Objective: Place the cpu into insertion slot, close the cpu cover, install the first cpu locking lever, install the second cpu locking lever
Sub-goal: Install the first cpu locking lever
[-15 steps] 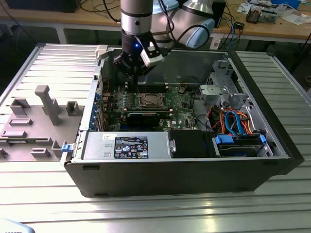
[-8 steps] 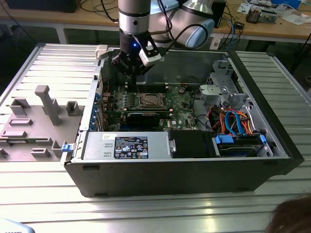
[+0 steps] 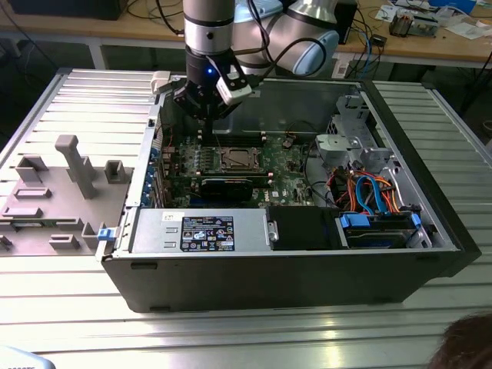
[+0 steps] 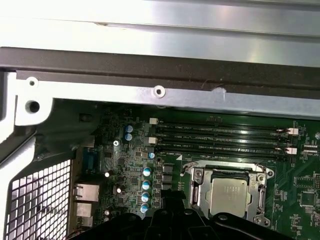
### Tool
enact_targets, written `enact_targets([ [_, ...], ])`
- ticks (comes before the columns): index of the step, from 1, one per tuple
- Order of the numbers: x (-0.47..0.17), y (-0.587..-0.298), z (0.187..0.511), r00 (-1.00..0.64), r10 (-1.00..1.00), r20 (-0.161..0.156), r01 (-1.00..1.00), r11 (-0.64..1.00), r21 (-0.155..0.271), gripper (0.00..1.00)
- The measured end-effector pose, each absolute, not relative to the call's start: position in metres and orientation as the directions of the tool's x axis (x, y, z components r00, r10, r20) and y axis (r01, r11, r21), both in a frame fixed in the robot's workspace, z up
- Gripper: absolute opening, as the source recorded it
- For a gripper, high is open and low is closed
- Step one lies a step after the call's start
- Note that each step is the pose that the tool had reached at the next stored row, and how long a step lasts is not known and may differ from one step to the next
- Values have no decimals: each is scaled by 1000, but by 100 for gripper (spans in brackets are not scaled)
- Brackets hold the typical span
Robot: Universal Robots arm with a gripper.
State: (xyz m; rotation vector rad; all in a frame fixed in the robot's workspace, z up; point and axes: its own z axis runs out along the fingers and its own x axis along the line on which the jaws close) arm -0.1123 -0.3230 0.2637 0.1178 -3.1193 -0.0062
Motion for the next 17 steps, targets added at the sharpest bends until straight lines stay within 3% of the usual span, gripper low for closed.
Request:
enact_targets([
  [17,-118,-323,263,-997,-75,20,-75,997,5,11],
])
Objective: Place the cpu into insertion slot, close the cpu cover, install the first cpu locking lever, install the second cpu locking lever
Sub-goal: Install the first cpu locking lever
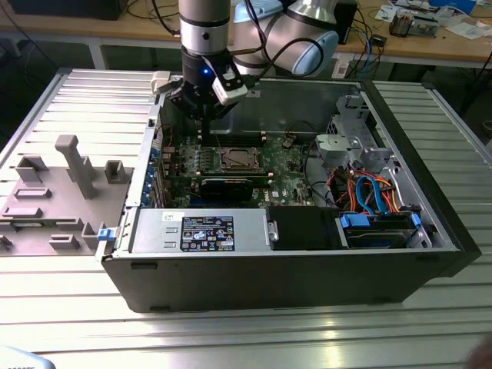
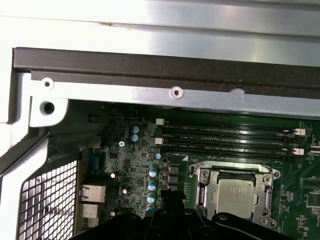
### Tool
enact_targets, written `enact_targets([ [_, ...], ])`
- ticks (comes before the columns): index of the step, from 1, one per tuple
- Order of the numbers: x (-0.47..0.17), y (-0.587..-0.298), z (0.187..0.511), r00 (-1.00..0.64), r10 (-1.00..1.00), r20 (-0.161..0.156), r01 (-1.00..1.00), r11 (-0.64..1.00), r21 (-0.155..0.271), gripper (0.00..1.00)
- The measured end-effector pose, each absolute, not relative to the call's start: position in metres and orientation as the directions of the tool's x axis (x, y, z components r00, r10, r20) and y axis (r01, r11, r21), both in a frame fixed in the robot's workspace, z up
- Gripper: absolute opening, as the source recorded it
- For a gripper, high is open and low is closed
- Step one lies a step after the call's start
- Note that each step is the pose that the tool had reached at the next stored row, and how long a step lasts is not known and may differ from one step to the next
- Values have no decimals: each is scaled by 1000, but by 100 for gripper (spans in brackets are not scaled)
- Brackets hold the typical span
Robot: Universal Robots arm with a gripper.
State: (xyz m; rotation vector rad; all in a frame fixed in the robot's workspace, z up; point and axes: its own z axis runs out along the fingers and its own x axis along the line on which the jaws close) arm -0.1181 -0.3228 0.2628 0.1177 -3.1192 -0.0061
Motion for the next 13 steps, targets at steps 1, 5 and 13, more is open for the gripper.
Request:
enact_targets([
  [1,-118,-322,263,-997,-75,20,-75,997,5,11],
  [5,-118,-317,262,-997,-76,20,-75,997,5,11],
  [13,-117,-303,259,-996,-83,20,-83,997,10,11],
])
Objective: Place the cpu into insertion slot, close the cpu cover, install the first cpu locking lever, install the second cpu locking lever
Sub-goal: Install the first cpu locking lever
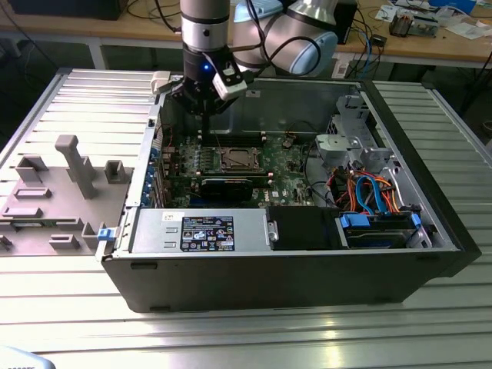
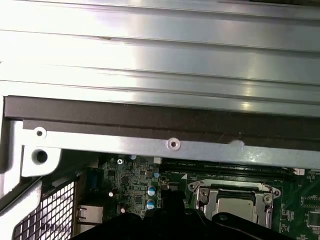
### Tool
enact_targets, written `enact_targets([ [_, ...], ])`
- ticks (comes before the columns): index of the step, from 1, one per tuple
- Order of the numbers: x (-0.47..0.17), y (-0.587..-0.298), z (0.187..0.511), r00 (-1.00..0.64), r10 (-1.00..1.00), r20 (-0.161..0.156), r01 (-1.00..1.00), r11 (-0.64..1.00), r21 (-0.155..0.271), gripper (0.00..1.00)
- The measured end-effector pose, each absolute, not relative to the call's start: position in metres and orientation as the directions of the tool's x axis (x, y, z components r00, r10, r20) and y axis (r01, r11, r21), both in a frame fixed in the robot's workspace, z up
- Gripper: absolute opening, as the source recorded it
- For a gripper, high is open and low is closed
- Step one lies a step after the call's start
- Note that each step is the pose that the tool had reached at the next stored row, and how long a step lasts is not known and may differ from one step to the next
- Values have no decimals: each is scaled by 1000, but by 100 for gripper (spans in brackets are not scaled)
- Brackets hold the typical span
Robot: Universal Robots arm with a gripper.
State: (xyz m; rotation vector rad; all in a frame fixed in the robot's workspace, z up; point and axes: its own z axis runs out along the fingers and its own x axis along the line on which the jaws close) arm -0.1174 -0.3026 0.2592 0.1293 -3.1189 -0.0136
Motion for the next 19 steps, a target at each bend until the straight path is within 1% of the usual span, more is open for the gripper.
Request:
enact_targets([
  [19,-102,-302,257,-995,-96,20,-95,995,10,11],
])
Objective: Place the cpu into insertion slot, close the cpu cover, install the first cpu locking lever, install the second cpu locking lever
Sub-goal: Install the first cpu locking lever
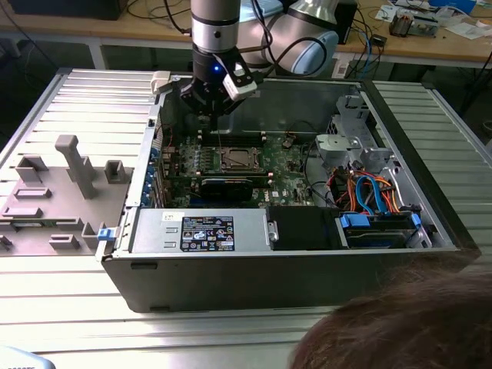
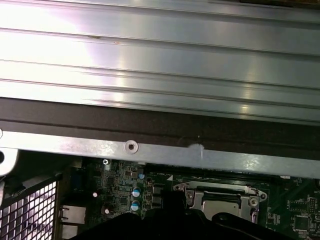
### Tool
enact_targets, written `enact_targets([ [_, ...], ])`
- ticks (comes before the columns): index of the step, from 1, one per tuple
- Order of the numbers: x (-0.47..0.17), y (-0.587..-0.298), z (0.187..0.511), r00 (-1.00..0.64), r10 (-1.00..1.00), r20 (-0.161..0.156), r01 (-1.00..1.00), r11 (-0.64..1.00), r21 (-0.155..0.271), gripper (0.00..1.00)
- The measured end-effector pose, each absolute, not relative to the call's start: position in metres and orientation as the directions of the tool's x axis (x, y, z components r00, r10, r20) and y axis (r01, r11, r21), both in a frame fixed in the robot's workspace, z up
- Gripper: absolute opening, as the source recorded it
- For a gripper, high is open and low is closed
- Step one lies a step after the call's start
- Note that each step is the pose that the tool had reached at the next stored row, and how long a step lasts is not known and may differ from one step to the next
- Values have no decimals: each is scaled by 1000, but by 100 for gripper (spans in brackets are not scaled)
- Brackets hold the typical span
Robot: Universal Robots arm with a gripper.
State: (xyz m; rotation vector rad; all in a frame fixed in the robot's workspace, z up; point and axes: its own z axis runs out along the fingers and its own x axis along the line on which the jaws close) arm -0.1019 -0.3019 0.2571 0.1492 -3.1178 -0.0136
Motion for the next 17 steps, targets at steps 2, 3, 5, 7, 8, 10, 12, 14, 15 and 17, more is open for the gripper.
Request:
enact_targets([
  [2,-102,-302,257,-995,-95,20,-95,995,10,11],
  [3,-102,-302,257,-995,-95,20,-95,995,10,11],
  [5,-101,-302,257,-995,-96,20,-95,995,10,11],
  [7,-100,-302,257,-995,-96,20,-95,995,10,11],
  [8,-100,-302,257,-995,-96,20,-95,995,10,11],
  [10,-99,-302,257,-995,-95,20,-95,995,10,11],
  [12,-97,-302,257,-995,-96,20,-95,995,10,11],
  [14,-96,-302,257,-995,-95,20,-95,995,10,11],
  [15,-95,-302,257,-995,-95,20,-95,995,10,11],
  [17,-94,-302,257,-995,-95,20,-95,995,10,11],
])
